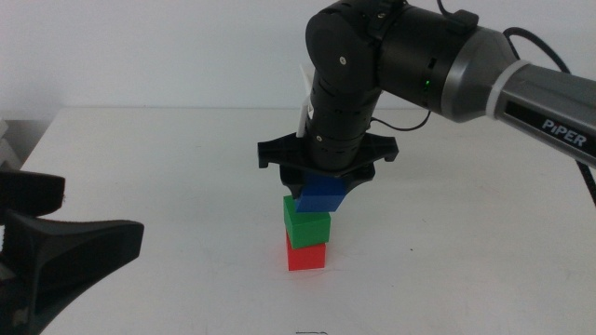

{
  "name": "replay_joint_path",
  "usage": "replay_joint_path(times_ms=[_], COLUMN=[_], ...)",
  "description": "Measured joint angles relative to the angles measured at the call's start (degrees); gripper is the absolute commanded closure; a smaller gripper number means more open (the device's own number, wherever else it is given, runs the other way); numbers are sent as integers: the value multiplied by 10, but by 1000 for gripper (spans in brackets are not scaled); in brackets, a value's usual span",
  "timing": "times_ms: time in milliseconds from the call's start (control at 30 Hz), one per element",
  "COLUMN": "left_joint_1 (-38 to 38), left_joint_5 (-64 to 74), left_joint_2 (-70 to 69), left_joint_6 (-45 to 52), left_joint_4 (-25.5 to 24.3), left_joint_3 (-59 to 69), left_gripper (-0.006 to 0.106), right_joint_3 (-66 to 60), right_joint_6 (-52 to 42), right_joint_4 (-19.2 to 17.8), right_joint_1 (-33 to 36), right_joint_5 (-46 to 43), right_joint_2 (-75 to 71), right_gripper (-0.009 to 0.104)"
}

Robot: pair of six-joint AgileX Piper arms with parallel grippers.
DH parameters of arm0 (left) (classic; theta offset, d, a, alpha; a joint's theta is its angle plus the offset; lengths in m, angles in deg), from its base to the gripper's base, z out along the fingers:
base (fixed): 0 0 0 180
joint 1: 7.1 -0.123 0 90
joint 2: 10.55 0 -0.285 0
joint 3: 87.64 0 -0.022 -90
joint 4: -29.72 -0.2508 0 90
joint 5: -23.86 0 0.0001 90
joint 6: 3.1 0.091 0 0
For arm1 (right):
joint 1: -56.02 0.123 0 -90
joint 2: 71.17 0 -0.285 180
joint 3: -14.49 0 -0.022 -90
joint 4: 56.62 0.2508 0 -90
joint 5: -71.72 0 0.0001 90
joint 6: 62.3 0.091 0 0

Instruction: Stack red cubes first, then green, then blue cubes in a specific spot.

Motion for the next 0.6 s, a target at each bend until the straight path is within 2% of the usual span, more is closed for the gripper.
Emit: replay_joint_path(times_ms=[600], left_joint_1=[0], left_joint_5=[0], left_joint_2=[0], left_joint_6=[0], left_joint_4=[0], left_joint_3=[0], left_gripper=[8], right_joint_3=[-2], right_joint_6=[-3], right_joint_4=[-5], right_joint_1=[12], right_joint_5=[-1], right_joint_2=[14], right_gripper=[95])
